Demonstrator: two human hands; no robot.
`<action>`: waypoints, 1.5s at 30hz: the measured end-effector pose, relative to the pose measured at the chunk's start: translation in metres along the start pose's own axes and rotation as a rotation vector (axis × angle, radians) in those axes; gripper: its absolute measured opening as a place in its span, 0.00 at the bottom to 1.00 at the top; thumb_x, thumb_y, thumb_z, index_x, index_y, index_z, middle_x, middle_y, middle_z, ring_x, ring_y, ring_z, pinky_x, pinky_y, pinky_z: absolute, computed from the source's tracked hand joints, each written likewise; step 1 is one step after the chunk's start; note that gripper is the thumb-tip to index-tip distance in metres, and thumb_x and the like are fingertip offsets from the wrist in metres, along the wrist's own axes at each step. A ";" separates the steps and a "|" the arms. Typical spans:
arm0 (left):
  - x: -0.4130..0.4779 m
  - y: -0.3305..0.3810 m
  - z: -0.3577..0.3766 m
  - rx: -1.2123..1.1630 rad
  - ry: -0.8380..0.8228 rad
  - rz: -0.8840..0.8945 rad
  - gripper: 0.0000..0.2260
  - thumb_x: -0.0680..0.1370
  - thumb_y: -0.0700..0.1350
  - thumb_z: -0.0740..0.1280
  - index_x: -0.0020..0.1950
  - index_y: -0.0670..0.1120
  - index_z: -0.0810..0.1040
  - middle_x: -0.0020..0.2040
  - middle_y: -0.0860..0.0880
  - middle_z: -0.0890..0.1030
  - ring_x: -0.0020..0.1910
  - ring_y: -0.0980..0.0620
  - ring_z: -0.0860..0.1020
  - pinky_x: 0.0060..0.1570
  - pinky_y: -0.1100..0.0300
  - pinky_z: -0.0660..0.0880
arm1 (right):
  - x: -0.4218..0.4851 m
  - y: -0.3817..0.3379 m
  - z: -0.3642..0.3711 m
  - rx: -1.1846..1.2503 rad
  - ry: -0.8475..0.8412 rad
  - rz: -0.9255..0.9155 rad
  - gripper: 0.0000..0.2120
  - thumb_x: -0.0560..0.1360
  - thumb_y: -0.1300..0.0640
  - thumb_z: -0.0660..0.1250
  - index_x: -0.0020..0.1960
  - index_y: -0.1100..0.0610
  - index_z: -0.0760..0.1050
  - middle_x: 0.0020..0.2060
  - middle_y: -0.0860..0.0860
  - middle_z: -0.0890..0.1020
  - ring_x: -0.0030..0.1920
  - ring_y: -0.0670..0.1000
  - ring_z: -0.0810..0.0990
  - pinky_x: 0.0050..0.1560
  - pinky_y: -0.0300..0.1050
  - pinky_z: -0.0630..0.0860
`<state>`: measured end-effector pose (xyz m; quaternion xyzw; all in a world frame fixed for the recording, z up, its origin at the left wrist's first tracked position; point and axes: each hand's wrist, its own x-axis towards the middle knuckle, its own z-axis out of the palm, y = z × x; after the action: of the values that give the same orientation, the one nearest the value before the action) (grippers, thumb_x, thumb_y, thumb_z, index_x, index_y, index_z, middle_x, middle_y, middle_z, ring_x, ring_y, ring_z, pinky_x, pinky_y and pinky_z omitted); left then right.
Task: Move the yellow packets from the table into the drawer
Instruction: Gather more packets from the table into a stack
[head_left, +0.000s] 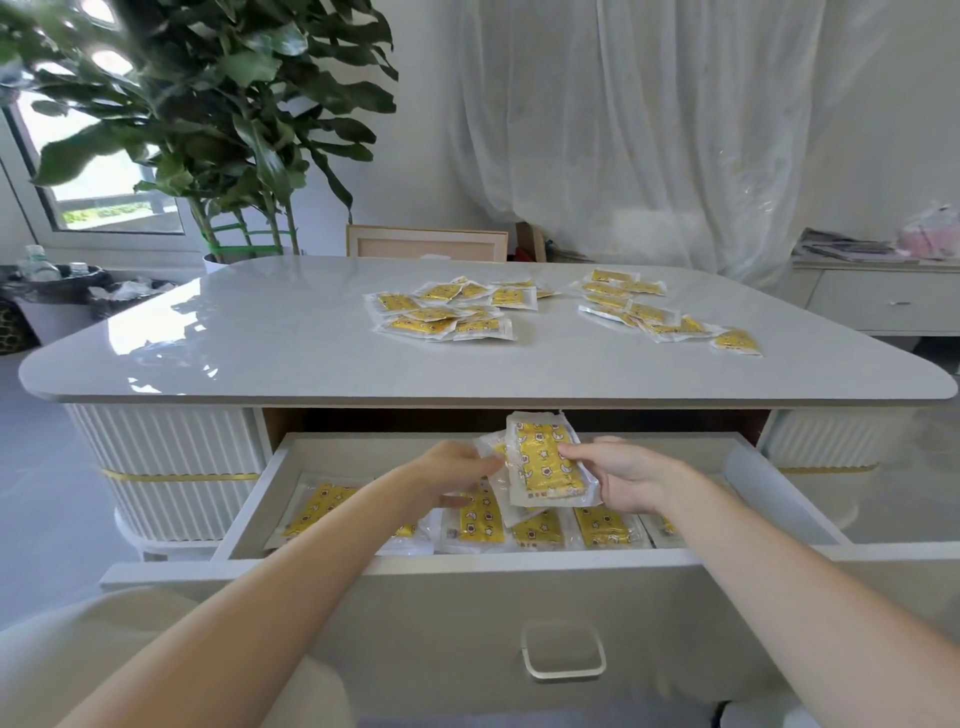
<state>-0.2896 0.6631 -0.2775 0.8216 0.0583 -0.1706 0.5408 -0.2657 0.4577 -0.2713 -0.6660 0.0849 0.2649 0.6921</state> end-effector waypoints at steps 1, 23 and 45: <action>0.000 0.001 -0.001 -0.053 0.016 0.002 0.13 0.77 0.50 0.67 0.56 0.43 0.77 0.56 0.47 0.79 0.52 0.51 0.77 0.50 0.62 0.76 | 0.000 0.000 0.002 0.010 -0.014 -0.010 0.07 0.80 0.61 0.60 0.56 0.63 0.74 0.43 0.58 0.85 0.42 0.55 0.84 0.49 0.51 0.79; 0.015 0.026 -0.008 -0.136 0.033 0.002 0.09 0.76 0.36 0.69 0.54 0.37 0.76 0.39 0.46 0.79 0.26 0.58 0.80 0.27 0.67 0.77 | -0.004 -0.005 -0.097 -0.330 0.522 0.083 0.20 0.77 0.64 0.66 0.67 0.65 0.65 0.57 0.63 0.80 0.48 0.61 0.84 0.49 0.59 0.81; 0.059 0.019 0.036 -0.107 -0.171 -0.084 0.16 0.76 0.38 0.69 0.63 0.41 0.75 0.49 0.44 0.83 0.43 0.50 0.81 0.42 0.59 0.80 | 0.017 0.000 -0.116 -0.660 0.499 0.184 0.23 0.76 0.67 0.67 0.70 0.63 0.68 0.60 0.60 0.78 0.54 0.56 0.81 0.52 0.44 0.79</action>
<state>-0.2368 0.6174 -0.2946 0.7708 0.0553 -0.2593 0.5793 -0.2238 0.3498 -0.2906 -0.8853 0.2196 0.1694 0.3732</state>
